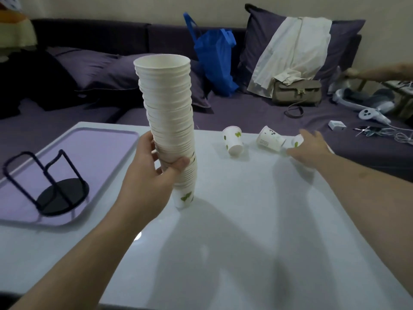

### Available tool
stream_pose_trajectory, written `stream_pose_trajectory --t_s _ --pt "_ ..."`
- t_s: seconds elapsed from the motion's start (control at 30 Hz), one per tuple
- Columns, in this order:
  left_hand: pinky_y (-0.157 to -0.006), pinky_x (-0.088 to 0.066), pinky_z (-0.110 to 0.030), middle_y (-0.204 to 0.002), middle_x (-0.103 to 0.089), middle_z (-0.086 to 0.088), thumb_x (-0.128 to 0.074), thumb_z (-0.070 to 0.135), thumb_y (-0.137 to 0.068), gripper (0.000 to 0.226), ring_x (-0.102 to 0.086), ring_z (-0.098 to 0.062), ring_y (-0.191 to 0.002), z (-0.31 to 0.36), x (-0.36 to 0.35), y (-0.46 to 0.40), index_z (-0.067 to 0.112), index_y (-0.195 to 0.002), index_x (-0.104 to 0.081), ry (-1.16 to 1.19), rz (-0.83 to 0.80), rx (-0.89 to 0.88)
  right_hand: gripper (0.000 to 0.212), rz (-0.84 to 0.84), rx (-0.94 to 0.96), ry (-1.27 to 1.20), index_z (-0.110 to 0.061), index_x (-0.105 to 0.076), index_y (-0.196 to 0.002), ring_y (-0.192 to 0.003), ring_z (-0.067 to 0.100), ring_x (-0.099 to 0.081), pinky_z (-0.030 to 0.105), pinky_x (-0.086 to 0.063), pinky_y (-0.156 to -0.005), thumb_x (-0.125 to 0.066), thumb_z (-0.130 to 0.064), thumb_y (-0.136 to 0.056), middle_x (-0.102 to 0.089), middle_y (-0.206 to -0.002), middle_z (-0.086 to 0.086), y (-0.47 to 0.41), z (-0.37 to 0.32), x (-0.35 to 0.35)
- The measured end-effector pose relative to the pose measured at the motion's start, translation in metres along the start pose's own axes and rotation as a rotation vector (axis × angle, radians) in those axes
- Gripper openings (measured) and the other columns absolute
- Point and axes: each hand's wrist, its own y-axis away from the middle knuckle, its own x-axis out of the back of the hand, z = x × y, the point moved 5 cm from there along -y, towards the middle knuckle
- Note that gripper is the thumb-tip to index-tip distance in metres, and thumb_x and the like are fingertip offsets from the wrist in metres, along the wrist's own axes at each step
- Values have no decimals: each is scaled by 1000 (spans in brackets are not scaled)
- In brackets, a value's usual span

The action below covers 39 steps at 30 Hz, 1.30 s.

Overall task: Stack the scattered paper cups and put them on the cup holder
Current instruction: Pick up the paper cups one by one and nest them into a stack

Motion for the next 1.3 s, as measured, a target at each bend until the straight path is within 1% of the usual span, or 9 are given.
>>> stream_pose_trajectory --t_s 0.1,0.37,0.5,0.57,0.7,0.87,0.97,1.07,1.3 --pt "-73 -46 4 -112 -66 40 -77 17 -96 55 -60 25 -104 0 1 1 40 -135 -46 -16 3 -6 59 77 -7 -19 -20 -45 -145 -129 46 -52 46 -47 -97 -68 -16 -91 -39 -149 22 4 3 -2" --pt "-77 -49 -3 -120 -64 33 -76 17 -97 55 -60 23 -104 8 7 8 36 -140 -46 -9 -30 -8 50 169 -97 -143 -16 -43 -138 -101 43 -54 42 -44 -84 -60 -17 -91 -41 -142 23 67 -6 25" --pt "-72 -45 4 -116 -63 31 -75 14 -97 52 -58 27 -98 13 16 16 36 -135 -46 -6 -33 0 51 218 100 -422 -24 -51 -135 -102 35 -58 41 -58 -75 -68 -26 -87 -46 -136 15 115 -61 52" --pt "-72 -44 4 -114 -63 31 -76 14 -97 51 -57 28 -97 14 22 20 37 -132 -47 -12 -33 4 49 209 237 -599 -27 -56 -129 -107 29 -60 37 -56 -69 -74 -29 -84 -53 -131 9 147 -100 69" --pt "-73 -46 -4 -113 -63 30 -77 19 -96 49 -56 28 -95 18 40 27 45 -125 -47 -45 -25 14 42 90 525 -1013 -24 -58 -122 -103 20 -68 33 -64 -73 -80 -20 -87 -65 -113 0 220 -179 106" --pt "-72 -45 -6 -112 -64 29 -74 17 -98 44 -55 29 -94 22 62 35 47 -119 -50 -66 -33 18 40 51 735 -1218 -15 -58 -121 -99 13 -69 40 -66 -82 -81 -17 -88 -69 -115 6 278 -250 136" --pt "-77 -44 -13 -112 -65 28 -75 18 -97 46 -56 29 -93 22 75 36 42 -126 -49 -69 -36 32 44 62 784 -1284 -9 -56 -121 -96 14 -70 35 -64 -81 -82 -15 -87 -69 -120 16 295 -279 142" --pt "-82 -49 -22 -113 -68 25 -78 22 -95 46 -57 26 -96 18 90 36 42 -127 -51 -90 -25 46 44 45 837 -1314 -7 -54 -118 -94 17 -69 43 -65 -83 -83 -14 -85 -68 -119 20 308 -302 142" --pt "-84 -49 -24 -113 -70 25 -77 24 -95 49 -61 17 -101 9 101 39 42 -132 -52 -100 -27 66 43 -43 919 -1199 -14 -55 -119 -90 16 -69 32 -62 -80 -80 -6 -86 -67 -116 11 322 -326 114"
